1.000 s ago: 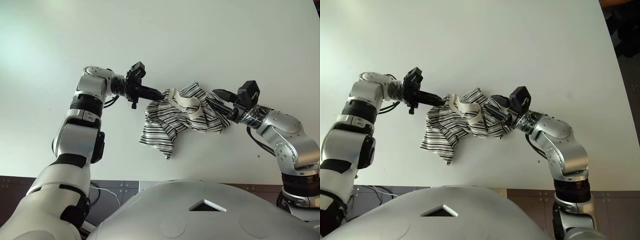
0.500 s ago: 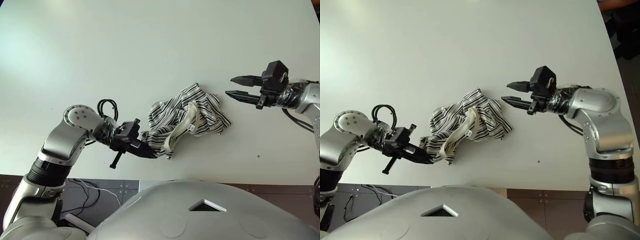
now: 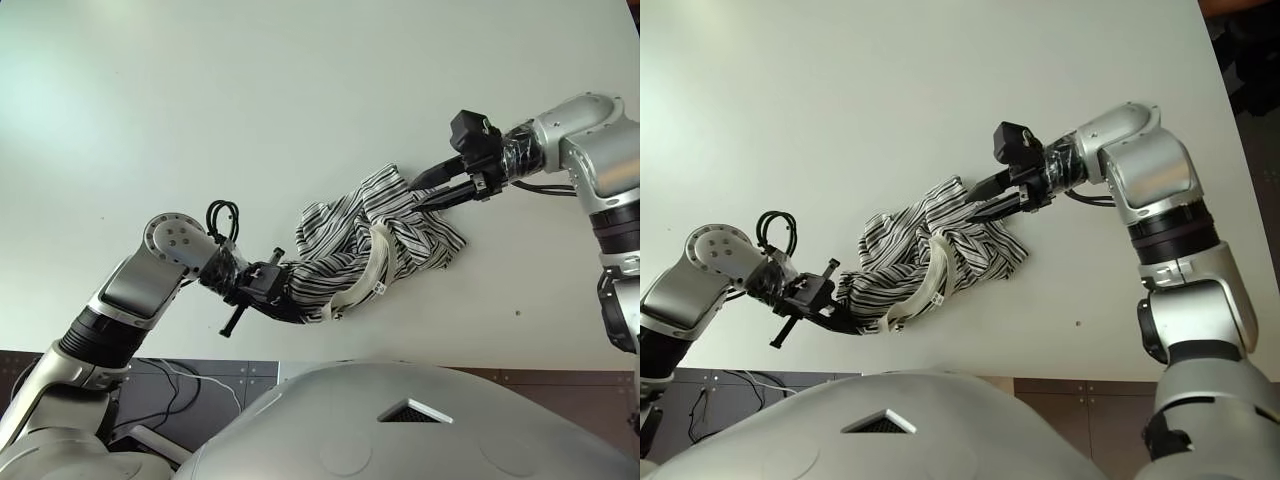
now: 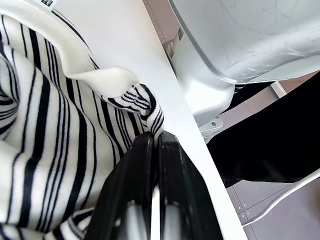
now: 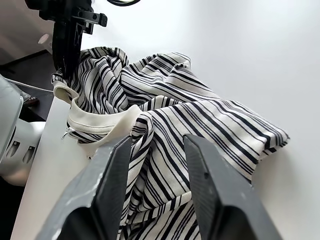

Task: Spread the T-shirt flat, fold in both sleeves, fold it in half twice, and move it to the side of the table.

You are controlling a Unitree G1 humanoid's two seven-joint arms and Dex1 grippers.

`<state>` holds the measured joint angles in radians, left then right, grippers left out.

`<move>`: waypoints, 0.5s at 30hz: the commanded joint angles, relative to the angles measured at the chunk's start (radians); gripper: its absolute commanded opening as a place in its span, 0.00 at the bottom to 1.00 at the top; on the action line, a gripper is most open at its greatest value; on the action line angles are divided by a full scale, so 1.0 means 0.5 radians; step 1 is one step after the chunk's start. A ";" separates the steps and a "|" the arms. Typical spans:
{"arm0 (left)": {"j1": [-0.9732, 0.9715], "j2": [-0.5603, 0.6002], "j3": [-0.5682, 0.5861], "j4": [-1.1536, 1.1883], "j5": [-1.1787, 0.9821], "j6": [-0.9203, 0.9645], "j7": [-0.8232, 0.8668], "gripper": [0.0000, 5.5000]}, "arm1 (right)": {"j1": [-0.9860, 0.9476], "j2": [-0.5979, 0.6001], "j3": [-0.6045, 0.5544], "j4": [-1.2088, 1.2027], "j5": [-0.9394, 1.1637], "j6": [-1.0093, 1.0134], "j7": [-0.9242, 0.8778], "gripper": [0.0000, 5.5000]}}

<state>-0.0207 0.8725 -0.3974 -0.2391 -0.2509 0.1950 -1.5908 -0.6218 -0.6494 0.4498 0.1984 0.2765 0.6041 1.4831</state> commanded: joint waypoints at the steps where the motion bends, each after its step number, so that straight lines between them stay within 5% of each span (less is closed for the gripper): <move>1: 0.022 -0.015 0.000 -0.068 -0.027 0.043 0.083 0.02 | 0.112 0.003 0.130 -0.134 -0.140 -0.059 -0.079 0.34; 10: 0.044 -0.021 -0.006 -0.108 -0.056 0.081 0.127 0.02 | 0.251 0.042 0.180 -0.249 -0.211 -0.055 -0.167 0.34; 15: 0.066 -0.003 0.022 -0.114 -0.074 0.082 0.138 0.02 | 0.257 -0.004 0.141 -0.281 -0.216 -0.101 -0.158 0.18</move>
<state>0.0067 0.8614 -0.3964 -0.2870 -0.2893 0.2335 -1.5436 -0.4924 -0.6338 0.5313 0.0726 0.1804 0.5687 1.4057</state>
